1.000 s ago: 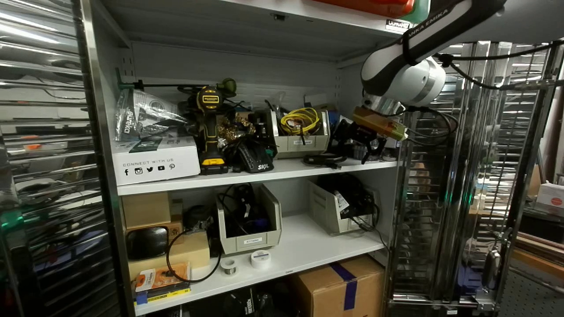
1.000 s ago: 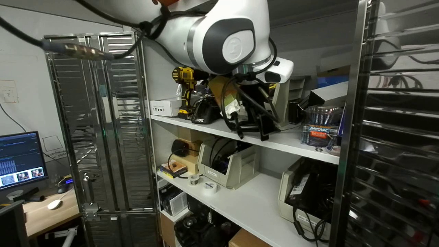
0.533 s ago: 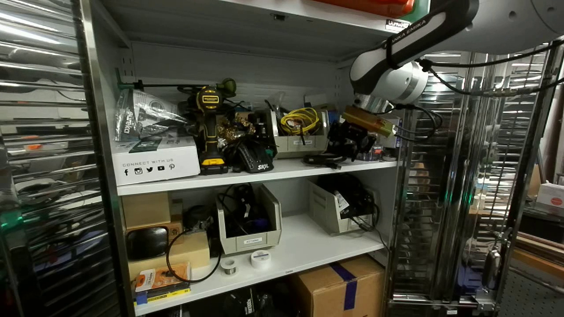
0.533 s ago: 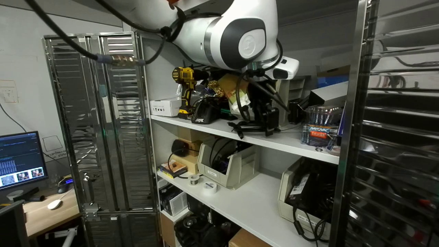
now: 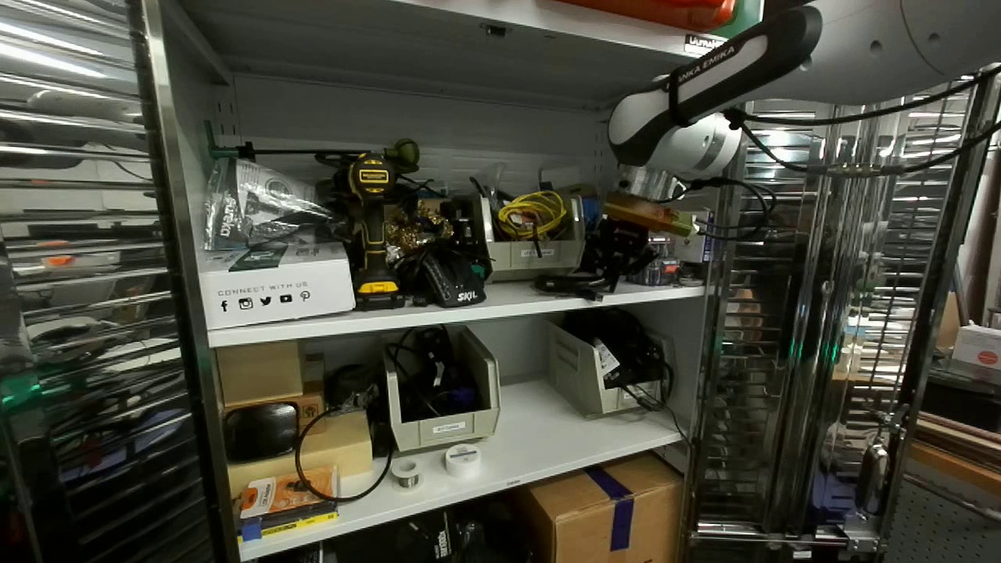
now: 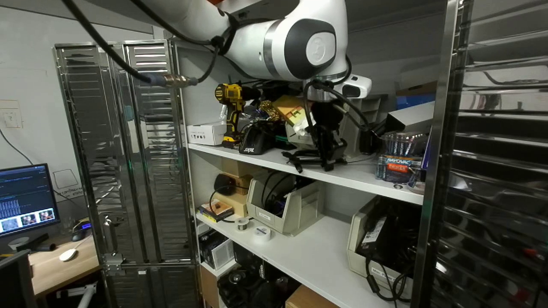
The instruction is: Put the black cable in the compartment.
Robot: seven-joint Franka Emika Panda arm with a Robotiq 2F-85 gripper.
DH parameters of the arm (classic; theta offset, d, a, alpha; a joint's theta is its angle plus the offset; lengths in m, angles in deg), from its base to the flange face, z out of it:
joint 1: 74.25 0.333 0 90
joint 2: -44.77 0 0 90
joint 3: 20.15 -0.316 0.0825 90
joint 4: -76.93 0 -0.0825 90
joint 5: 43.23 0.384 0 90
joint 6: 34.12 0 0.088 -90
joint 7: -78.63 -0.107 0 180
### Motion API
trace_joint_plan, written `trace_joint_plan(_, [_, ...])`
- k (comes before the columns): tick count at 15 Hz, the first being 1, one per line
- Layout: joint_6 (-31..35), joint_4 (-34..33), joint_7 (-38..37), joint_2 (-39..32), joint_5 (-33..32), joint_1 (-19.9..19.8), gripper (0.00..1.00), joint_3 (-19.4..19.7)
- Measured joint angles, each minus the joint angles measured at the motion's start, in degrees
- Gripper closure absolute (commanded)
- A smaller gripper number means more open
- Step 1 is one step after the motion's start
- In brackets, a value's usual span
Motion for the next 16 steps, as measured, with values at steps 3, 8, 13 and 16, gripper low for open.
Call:
trace_joint_plan(3, [0.4,-0.4,0.0,-0.3,-0.81,0.35,0.91,0.0])
trace_joint_plan(8, [4.73,3.19,0.08,1.52,-1.79,1.98,0.91,-0.1])
trace_joint_plan(13, [16.25,17.1,0.01,9.46,-6.23,4.41,0.91,-0.19])
trace_joint_plan(16, [26.24,26.81,-3.14,14.92,-10.93,5.07,0.91,-0.19])
